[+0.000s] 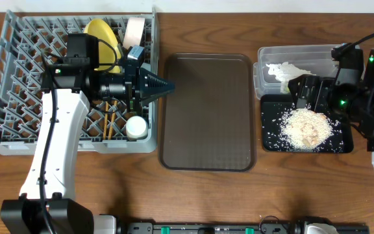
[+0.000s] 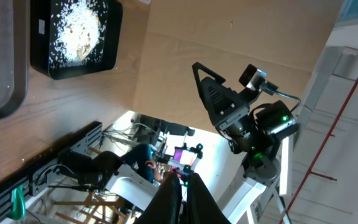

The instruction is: Sort waste into correct bins and load items into the dishwasher

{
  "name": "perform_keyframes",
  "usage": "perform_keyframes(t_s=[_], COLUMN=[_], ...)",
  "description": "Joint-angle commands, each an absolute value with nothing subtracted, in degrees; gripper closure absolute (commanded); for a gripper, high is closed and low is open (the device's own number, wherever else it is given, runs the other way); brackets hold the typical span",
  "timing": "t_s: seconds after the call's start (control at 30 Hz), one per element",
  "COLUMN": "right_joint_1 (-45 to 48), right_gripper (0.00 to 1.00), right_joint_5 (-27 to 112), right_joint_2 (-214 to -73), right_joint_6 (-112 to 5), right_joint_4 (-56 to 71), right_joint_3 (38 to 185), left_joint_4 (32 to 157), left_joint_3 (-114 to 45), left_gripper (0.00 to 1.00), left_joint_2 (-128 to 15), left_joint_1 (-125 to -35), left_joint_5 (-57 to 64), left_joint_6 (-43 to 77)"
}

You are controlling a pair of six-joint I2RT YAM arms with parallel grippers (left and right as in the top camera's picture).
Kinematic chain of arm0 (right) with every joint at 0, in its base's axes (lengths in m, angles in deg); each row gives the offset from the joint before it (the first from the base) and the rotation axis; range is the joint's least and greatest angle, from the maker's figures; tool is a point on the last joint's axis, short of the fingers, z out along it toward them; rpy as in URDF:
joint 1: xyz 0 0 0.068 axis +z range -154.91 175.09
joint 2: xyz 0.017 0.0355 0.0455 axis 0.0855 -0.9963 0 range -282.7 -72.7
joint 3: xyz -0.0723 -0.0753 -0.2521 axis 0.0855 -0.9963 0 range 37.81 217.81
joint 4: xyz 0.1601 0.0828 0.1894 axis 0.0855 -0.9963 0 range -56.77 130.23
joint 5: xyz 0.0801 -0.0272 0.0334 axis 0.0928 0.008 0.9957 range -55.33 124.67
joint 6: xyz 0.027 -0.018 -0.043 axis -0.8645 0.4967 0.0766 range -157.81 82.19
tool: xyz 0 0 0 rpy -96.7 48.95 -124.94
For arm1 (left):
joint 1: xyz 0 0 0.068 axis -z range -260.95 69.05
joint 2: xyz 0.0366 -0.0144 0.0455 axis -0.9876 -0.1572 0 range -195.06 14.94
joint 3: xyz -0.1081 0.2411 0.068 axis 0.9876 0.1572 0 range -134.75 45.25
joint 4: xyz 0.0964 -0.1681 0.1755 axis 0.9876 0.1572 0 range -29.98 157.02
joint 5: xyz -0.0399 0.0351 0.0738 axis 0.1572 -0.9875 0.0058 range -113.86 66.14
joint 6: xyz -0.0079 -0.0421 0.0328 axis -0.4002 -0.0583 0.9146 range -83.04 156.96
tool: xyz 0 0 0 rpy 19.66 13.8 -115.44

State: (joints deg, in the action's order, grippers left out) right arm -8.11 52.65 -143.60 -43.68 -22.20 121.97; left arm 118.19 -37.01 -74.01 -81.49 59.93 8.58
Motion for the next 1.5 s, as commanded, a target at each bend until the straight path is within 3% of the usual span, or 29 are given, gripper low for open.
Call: perform_keyframes(t_s=[0.0, 1.03, 1.1, 1.23, 1.47], right_joint_1=[-8.3, -8.3, -8.3, -8.3, -8.3], right_gripper=[0.01, 0.01, 0.01, 0.01, 0.01], right_joint_5=[52.5, 52.5, 52.5, 52.5, 52.5], right_joint_2=[-143.9, -143.9, -143.9, -143.9, -143.9], right_joint_6=[-44.2, -44.2, -44.2, -44.2, -44.2], right_joint_4=[-22.5, -22.6, -22.6, -22.6, -22.6], right_joint_3=[122.0, 122.0, 122.0, 122.0, 122.0], left_joint_4=[117.9, 117.5, 117.5, 117.5, 117.5], left_joint_3=[-37.3, -37.3, -37.3, -37.3, -37.3], left_gripper=[0.92, 0.92, 0.83, 0.48, 0.3], left_joint_2=[-73.4, -73.4, -73.4, -73.4, -73.4], left_joint_1=[-81.5, -81.5, -81.5, -81.5, -81.5], left_joint_5=[60.0, 59.4, 59.4, 59.4, 57.4], left_joint_6=[8.8, 8.8, 8.8, 8.8, 9.0])
